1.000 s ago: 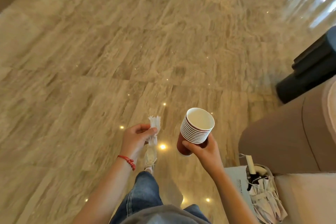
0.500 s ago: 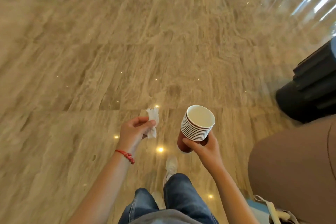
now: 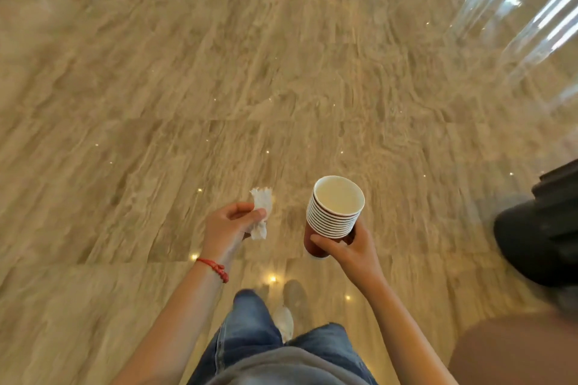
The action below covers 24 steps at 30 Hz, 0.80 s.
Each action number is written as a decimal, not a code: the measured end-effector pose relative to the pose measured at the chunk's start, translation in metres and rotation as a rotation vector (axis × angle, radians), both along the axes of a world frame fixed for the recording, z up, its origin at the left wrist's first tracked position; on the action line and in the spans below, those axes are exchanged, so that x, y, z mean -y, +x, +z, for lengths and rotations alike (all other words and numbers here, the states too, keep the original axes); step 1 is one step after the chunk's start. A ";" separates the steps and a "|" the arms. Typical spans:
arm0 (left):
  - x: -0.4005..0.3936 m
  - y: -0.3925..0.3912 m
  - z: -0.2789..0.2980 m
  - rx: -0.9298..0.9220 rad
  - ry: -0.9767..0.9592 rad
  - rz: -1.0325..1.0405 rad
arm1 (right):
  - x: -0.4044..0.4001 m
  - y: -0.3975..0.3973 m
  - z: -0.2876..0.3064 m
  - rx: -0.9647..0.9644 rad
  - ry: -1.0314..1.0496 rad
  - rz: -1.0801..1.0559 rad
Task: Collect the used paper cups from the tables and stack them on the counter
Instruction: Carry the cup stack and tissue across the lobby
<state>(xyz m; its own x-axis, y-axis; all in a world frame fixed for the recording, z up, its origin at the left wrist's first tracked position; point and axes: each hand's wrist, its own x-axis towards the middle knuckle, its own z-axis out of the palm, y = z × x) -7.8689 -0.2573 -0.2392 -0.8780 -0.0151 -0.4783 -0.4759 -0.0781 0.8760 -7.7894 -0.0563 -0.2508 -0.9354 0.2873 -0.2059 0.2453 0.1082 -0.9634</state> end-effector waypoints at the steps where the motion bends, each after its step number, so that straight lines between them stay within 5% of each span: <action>1: -0.004 -0.021 0.000 -0.001 0.002 0.004 | -0.005 -0.021 0.000 -0.004 0.002 -0.003; 24: -0.111 -0.569 -0.007 0.015 -0.045 -0.095 | -0.118 -0.542 -0.010 0.088 0.023 -0.134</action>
